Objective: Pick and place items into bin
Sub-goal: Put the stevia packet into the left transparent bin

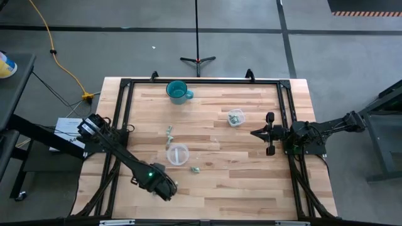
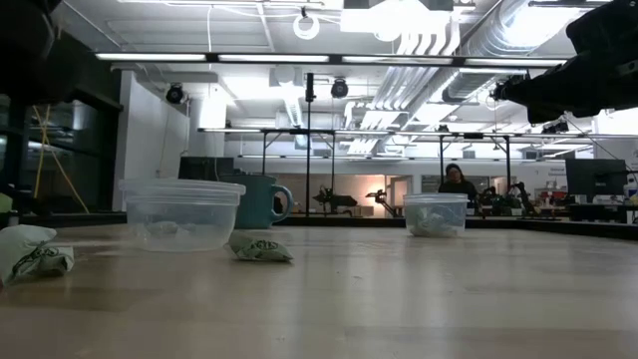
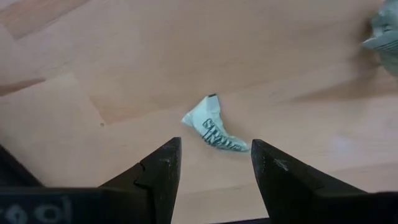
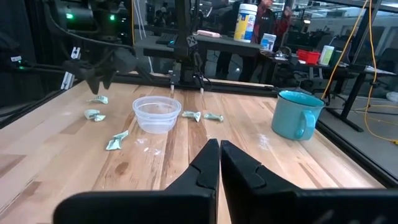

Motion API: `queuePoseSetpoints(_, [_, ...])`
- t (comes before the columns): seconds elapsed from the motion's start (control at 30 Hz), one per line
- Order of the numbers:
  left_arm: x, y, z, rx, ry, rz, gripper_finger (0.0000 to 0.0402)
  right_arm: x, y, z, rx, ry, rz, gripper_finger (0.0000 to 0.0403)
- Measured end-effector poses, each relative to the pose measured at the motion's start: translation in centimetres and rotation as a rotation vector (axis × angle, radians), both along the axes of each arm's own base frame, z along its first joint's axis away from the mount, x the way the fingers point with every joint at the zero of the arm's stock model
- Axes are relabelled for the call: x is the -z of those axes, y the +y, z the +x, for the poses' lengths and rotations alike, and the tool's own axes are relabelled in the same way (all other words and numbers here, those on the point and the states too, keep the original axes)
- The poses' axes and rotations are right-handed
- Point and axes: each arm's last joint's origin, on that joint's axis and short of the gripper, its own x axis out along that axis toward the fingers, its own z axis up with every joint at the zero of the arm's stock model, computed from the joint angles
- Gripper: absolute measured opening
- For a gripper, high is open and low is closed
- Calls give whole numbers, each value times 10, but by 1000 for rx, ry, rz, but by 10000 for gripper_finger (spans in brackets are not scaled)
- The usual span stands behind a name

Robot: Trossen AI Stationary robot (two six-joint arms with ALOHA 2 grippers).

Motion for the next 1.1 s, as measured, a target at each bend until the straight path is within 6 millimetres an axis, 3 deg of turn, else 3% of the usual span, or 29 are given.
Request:
queuePoseSetpoints(0.43, [14,-11,-17,-81,-31,66,227,0,0,0,0,2,0,4])
queuePoseSetpoints(0.8, [33,-13,-16,-89,-46,41,227,0,0,0,1,3,3,6])
queuePoseSetpoints(1.1, [36,-15,-13,36,-61,14,223,1,0,0,1,15,0,2])
